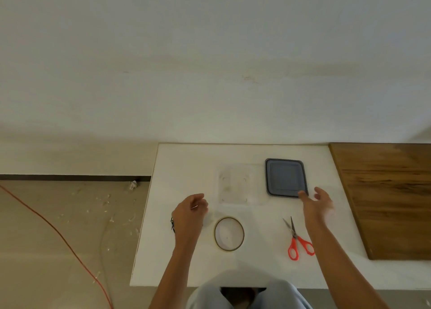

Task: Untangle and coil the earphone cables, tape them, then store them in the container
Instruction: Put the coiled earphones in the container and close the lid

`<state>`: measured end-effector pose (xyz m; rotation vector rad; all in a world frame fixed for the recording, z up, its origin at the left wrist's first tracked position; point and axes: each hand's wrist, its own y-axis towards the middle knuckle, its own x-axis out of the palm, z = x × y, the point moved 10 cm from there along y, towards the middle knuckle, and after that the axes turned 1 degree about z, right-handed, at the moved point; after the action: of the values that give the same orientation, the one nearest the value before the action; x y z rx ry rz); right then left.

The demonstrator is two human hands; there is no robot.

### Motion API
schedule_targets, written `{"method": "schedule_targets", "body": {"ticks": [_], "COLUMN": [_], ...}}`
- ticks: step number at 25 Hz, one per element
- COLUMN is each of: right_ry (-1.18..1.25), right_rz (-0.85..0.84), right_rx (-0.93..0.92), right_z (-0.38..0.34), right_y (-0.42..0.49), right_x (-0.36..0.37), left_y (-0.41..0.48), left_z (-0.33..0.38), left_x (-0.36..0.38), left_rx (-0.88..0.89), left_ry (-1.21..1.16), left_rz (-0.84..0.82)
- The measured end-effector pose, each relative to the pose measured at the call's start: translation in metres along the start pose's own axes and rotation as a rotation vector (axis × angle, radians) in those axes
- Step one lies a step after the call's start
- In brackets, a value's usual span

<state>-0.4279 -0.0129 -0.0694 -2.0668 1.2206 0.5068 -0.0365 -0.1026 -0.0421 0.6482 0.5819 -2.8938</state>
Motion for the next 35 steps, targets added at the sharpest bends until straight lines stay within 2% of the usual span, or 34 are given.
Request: {"method": "schedule_targets", "body": {"ticks": [1,3,5,7,9,11,14,18,21,24,27,30,33,35], "right_ry": [-0.072,0.004,0.071,-0.068,-0.315,-0.487,-0.525,-0.419,-0.223,-0.061,0.059,0.085,-0.119,-0.330], "right_rz": [0.063,0.096,-0.179,-0.545,-0.723,-0.719,-0.694,-0.659,-0.688,-0.703,-0.587,-0.387,-0.287,-0.261], "right_rx": [-0.119,-0.416,-0.699,-0.812,-0.798,-0.747,-0.655,-0.559,-0.428,-0.375,-0.388,-0.343,-0.269,-0.300], "right_z": [-0.016,-0.052,-0.083,-0.083,-0.064,-0.049,-0.040,-0.039,-0.037,-0.050,-0.081,-0.097,-0.091,-0.086], "right_y": [-0.014,-0.059,-0.128,-0.196,-0.234,-0.241,-0.235,-0.231,-0.227,-0.225,-0.199,-0.146,-0.105,-0.093], "right_x": [-0.006,-0.002,0.041,0.108,0.164,0.191,0.199,0.192,0.184,0.164,0.128,0.097,0.101,0.113], "left_y": [-0.003,-0.008,-0.004,0.004,0.006,0.007,0.010,0.008,0.004,-0.001,-0.006,-0.009,-0.015,-0.019], "left_z": [-0.005,-0.020,-0.037,-0.052,-0.062,-0.065,-0.067,-0.059,-0.051,-0.031,-0.006,-0.007,-0.024,-0.025], "left_x": [-0.016,-0.048,-0.065,-0.062,-0.053,-0.051,-0.052,-0.053,-0.057,-0.060,-0.051,-0.031,-0.007,0.002], "left_rx": [0.006,-0.015,-0.059,-0.131,-0.212,-0.217,-0.189,-0.165,-0.150,-0.084,0.002,0.069,0.070,0.111], "left_ry": [-0.011,-0.040,0.005,0.111,0.166,0.196,0.230,0.215,0.172,0.138,0.100,0.231,0.525,0.720], "left_rz": [0.062,0.203,0.250,0.173,0.081,0.054,0.067,0.098,0.136,0.165,0.135,0.019,-0.089,-0.102]}}
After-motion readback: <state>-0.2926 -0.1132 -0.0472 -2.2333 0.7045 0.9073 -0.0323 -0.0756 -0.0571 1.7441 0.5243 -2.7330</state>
